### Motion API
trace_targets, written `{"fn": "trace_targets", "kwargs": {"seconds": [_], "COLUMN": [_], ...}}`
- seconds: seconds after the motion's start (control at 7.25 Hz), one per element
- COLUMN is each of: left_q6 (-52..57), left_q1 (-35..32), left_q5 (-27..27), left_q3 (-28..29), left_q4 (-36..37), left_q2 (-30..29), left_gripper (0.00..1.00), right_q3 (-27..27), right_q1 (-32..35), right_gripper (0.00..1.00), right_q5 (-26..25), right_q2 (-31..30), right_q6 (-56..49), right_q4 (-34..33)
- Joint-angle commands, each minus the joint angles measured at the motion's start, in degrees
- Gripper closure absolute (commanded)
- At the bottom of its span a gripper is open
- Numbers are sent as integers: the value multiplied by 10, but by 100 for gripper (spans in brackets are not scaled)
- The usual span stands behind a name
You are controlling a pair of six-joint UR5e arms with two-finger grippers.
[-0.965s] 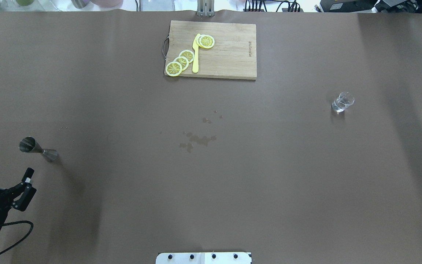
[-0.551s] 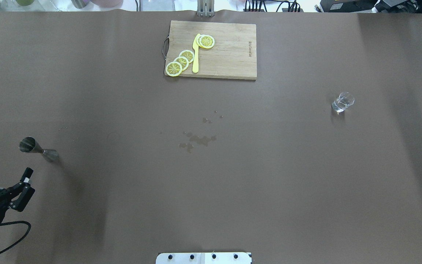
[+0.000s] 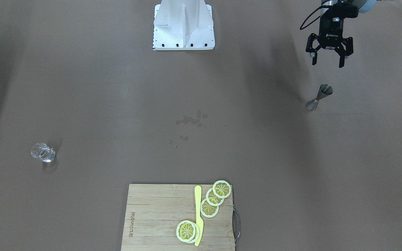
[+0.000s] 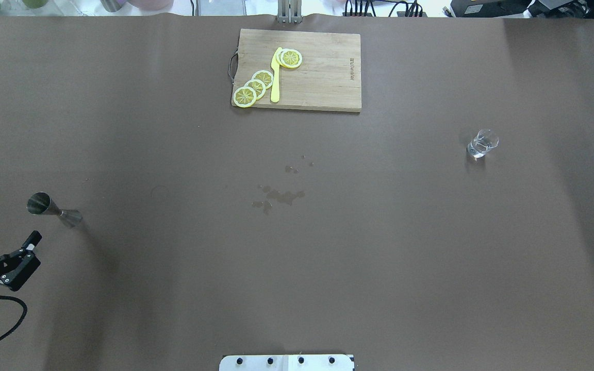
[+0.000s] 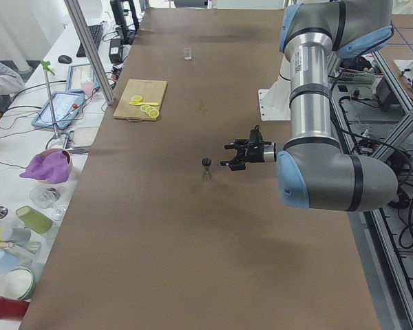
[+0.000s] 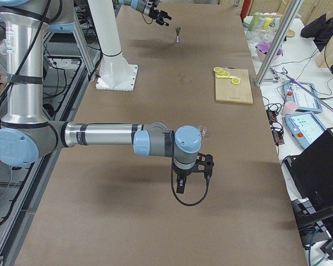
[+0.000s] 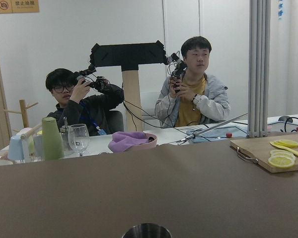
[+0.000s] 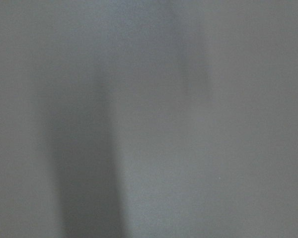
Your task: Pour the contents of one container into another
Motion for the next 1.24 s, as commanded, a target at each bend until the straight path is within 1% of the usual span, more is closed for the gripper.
{"fn": "trace_targets", "kwargs": {"seconds": [0.0,0.14,0.28,0.41,0.55,0.69,0.83,0.96,1.1], "left_q6": [9,82,196,311,333,334,332,329,329], "left_q1": [-51,-85,-168,-261,-298,-326,-371,-439,-511], "left_q5": [-96,-147,-299,-446,-515,-562,-637,-730,-811], "left_q3": [-20,-29,-28,-17,-13,-14,-12,-3,21], "left_q4": [-26,-54,-141,-177,-175,-170,-150,-119,-87], "left_q2": [-3,-7,-28,-50,-56,-61,-69,-72,-95], "left_gripper": [2,2,2,2,2,2,2,2,2], "right_q3": [-6,-7,-7,-7,-7,-7,-7,-7,-7], "right_q1": [-1,-1,-1,-1,-1,0,-1,-1,-1], "right_gripper": [0,0,0,0,0,0,0,0,0], "right_q5": [1,0,0,0,0,-1,-1,-1,-1], "right_q2": [0,0,0,1,0,-1,0,0,0], "right_q6": [-5,-5,-5,-5,-6,-6,-6,-6,-6], "right_q4": [1,1,1,1,1,2,2,2,2]}}
